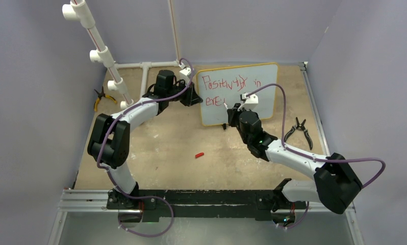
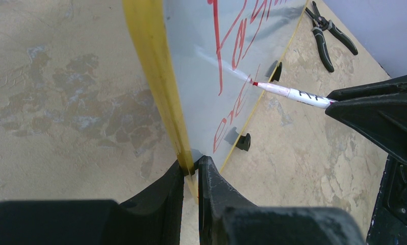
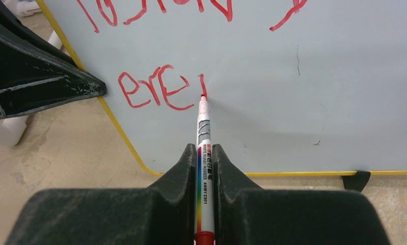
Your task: Write a sentence on the whiteboard
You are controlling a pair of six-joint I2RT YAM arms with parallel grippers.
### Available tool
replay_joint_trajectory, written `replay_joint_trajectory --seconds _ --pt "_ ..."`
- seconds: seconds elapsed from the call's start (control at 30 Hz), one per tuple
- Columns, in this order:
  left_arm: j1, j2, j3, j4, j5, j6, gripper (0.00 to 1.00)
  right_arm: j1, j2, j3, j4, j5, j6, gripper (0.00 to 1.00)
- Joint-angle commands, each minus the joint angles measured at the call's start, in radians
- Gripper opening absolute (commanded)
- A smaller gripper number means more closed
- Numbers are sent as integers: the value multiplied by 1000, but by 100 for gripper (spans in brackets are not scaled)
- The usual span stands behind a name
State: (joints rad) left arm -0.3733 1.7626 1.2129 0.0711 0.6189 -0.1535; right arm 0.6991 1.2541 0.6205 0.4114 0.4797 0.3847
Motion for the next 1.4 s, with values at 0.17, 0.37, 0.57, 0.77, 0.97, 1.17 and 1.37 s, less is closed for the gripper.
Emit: replay_joint_trajectory --seconds 0.17,0.37,0.57,0.77,0.97,1.17,1.37 --pt "7 -50 4 33 -13 25 0 -7 -24 56 36 53 -29 0" --pt "7 -52 4 33 -11 26 0 -9 -24 53 10 99 -22 0" --pt "7 -54 4 33 -12 26 0 -16 -36 45 -3 99 -15 0" --pt "7 -55 4 34 -12 26 0 -15 -58 36 -8 88 -12 0" --pt "7 -55 4 35 -14 26 0 -16 -100 24 37 45 -32 0" --pt "7 -52 4 35 -13 26 0 -21 -50 51 60 48 -51 0" --pt "7 -52 4 34 -13 26 0 -32 -22 52 72 64 -55 0"
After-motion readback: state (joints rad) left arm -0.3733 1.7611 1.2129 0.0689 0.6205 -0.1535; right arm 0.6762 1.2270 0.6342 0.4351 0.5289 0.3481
